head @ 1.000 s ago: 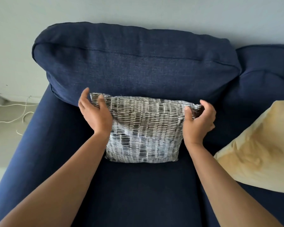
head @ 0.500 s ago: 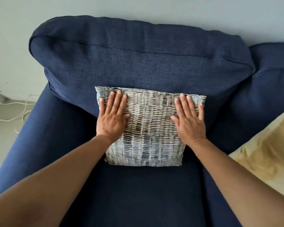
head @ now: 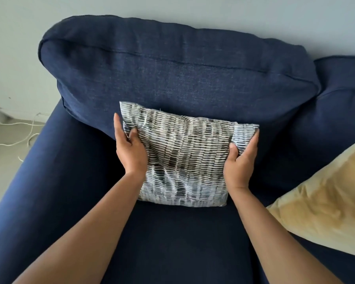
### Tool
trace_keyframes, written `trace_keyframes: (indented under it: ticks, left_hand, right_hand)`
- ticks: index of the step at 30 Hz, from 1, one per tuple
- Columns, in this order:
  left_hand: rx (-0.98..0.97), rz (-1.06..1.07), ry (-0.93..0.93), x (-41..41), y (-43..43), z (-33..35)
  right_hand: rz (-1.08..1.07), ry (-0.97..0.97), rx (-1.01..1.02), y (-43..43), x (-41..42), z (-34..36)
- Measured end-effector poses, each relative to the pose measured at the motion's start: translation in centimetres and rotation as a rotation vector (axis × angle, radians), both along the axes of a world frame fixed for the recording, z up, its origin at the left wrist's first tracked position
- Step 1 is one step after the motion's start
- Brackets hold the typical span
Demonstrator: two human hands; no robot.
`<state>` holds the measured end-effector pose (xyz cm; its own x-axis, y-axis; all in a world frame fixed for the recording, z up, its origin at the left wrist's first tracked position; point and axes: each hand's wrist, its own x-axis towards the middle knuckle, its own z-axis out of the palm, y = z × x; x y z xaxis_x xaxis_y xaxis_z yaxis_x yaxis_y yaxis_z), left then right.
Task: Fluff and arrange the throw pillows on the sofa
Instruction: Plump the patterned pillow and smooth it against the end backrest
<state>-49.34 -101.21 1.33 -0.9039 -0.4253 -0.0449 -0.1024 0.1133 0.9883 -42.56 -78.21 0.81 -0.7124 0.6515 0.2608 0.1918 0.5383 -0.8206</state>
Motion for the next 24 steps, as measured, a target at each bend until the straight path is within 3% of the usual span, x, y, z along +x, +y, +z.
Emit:
trace_keyframes:
  ticks: [4, 10, 14, 18, 21, 24]
  left_hand:
    - [-0.007, 0.006, 0.091, -0.7, -0.3, 0.7]
    - [-0.053, 0.052, -0.003, 1.7, -0.6, -0.8]
    - [-0.574, 0.017, 0.252, 2.5, 0.5, -0.2]
    - [-0.994, -0.358, 0.511, 3.0, 2.9, -1.0]
    - [-1.255, -0.619, 0.477, 1.9, 2.3, -2.5]
    - [-1.438, -0.656, 0.288, -0.7, -0.5, -3.4]
  right_hand:
    - [0.005, 0.117, 0.082, 0.6, 0.2, 0.1]
    - [-0.065, 0.003, 0.093, 0.7, 1.7, -0.7]
    - [-0.083, 0.029, 0.404, 0.4, 1.4, 0.2]
    - [0.331, 0.003, 0.743, -2.5, 0.5, 0.0]
    - [0.604, -0.149, 0.972, -3.2, -0.3, -1.9]
    - [0.527, -0.322, 0.988, 0.0, -1.5, -2.9]
